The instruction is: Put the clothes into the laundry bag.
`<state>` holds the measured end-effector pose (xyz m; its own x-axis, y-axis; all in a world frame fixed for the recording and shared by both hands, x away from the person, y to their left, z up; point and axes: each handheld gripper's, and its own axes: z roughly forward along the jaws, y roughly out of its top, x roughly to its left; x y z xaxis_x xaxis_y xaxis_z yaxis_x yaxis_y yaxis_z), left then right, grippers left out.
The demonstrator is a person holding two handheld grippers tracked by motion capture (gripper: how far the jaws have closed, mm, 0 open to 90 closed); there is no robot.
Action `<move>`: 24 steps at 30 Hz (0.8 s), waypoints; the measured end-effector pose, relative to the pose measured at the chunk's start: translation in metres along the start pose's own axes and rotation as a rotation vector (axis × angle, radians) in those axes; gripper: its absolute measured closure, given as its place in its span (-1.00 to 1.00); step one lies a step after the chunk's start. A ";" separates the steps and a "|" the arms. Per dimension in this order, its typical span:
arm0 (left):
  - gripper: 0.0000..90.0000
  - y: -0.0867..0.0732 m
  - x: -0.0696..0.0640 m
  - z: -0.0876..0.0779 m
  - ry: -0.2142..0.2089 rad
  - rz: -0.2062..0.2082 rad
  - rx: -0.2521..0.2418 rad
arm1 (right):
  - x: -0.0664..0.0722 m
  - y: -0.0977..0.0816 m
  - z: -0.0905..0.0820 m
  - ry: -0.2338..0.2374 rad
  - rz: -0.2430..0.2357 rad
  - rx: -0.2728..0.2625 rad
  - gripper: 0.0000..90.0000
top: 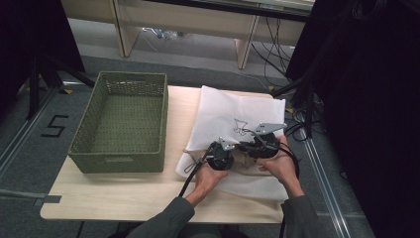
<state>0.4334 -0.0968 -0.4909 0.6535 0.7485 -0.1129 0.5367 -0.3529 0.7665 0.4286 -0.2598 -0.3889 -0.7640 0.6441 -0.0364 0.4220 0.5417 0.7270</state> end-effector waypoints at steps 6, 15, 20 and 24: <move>0.19 -0.006 0.000 -0.026 -0.029 0.056 0.030 | 0.000 -0.001 0.000 -0.004 0.002 0.000 0.94; -0.15 -0.014 0.011 -0.075 -0.018 0.101 0.062 | 0.000 0.000 0.001 -0.002 0.003 0.003 0.94; -0.20 -0.026 0.025 -0.076 0.035 0.070 0.109 | 0.000 0.000 0.002 -0.003 -0.001 0.005 0.93; -0.22 -0.037 0.029 -0.061 0.025 0.028 0.139 | 0.000 0.000 0.002 -0.002 -0.001 0.004 0.93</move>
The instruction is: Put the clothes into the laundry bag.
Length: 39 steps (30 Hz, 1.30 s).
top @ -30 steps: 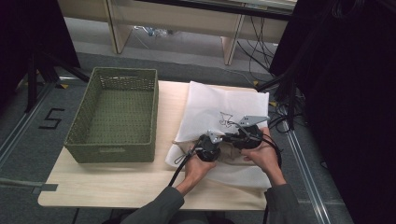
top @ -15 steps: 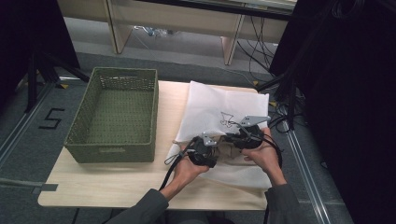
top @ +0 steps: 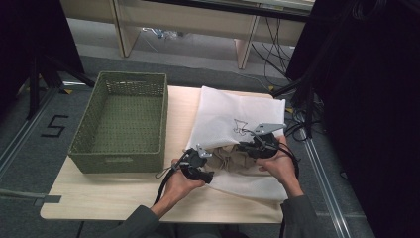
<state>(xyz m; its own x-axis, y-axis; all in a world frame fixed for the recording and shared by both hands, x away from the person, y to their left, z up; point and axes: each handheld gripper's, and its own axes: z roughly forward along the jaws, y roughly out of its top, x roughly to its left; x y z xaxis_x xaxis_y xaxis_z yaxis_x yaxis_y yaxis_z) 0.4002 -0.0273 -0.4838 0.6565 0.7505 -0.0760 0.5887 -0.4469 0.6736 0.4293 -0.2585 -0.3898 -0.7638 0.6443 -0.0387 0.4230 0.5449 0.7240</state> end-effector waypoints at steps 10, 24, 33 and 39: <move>0.54 0.012 -0.004 0.033 -0.038 0.074 -0.065 | 0.000 0.000 0.000 0.002 -0.002 0.001 0.93; 0.92 0.051 -0.015 0.062 0.014 0.031 -0.145 | 0.001 0.000 -0.002 -0.004 -0.001 -0.003 0.93; 0.62 0.043 -0.019 0.054 -0.009 0.074 -0.110 | -0.001 -0.003 -0.001 -0.002 0.006 0.004 0.93; 0.31 0.028 -0.020 0.036 -0.054 0.077 -0.094 | -0.001 -0.004 0.000 -0.003 0.001 0.010 0.93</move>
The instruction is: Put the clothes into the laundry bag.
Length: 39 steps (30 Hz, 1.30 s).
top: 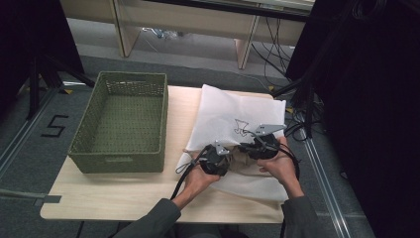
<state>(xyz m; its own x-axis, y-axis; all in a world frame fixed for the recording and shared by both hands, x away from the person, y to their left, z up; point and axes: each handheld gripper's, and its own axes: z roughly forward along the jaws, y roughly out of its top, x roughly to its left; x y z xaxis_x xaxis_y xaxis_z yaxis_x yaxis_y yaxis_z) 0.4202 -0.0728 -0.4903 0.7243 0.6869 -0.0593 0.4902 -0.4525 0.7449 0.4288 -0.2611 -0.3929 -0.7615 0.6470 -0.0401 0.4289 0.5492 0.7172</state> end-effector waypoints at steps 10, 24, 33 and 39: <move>0.92 0.005 0.001 0.014 0.040 -0.002 -0.037 | 0.001 -0.001 0.002 0.007 0.004 0.015 0.93; 0.82 0.007 0.007 0.023 0.108 -0.012 -0.016 | 0.003 -0.011 0.016 0.039 0.021 0.080 0.94; 0.67 -0.008 0.001 0.010 0.056 0.015 0.027 | 0.007 -0.026 0.041 0.070 0.014 0.195 0.93; 0.58 -0.014 -0.005 -0.010 0.012 0.064 0.056 | 0.008 -0.035 0.055 0.103 0.007 0.257 0.93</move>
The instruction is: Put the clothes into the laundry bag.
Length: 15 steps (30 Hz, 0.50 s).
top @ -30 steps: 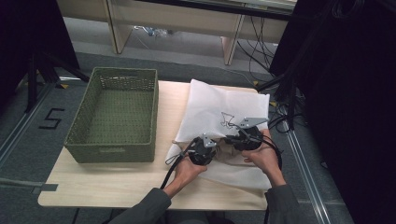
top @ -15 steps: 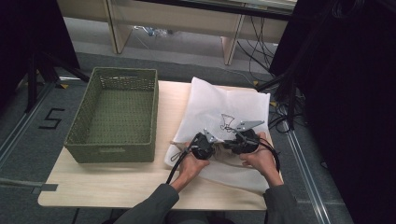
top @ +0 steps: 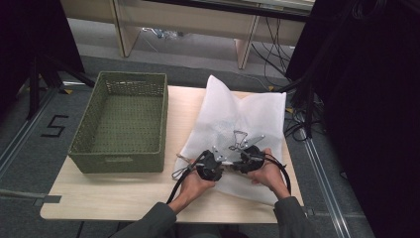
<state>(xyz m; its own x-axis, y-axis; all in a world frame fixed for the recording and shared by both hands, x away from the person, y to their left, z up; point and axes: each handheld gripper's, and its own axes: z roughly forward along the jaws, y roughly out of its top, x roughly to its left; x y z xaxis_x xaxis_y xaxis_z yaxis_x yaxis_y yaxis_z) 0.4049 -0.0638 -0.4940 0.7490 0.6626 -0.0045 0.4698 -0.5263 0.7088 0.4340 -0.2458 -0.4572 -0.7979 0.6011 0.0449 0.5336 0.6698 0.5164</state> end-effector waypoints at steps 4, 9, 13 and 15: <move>0.61 -0.005 -0.002 -0.018 -0.023 0.028 -0.003 | 0.002 0.000 0.005 0.007 0.017 0.033 0.93; 0.79 -0.019 0.002 -0.032 -0.052 0.044 0.025 | 0.002 -0.002 0.010 0.017 -0.002 0.056 0.93; 0.86 -0.031 0.009 -0.033 -0.072 0.050 0.044 | 0.003 -0.005 0.020 0.011 0.001 0.096 0.93; 0.87 -0.036 0.009 -0.032 -0.089 0.060 0.061 | 0.002 -0.005 0.022 0.004 -0.003 0.099 0.93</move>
<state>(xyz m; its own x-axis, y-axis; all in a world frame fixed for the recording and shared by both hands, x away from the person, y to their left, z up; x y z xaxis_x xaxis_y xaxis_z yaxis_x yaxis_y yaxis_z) 0.3796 -0.0221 -0.4970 0.8139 0.5803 -0.0277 0.4483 -0.5971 0.6652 0.4358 -0.2384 -0.4782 -0.8007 0.5972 0.0466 0.5559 0.7119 0.4291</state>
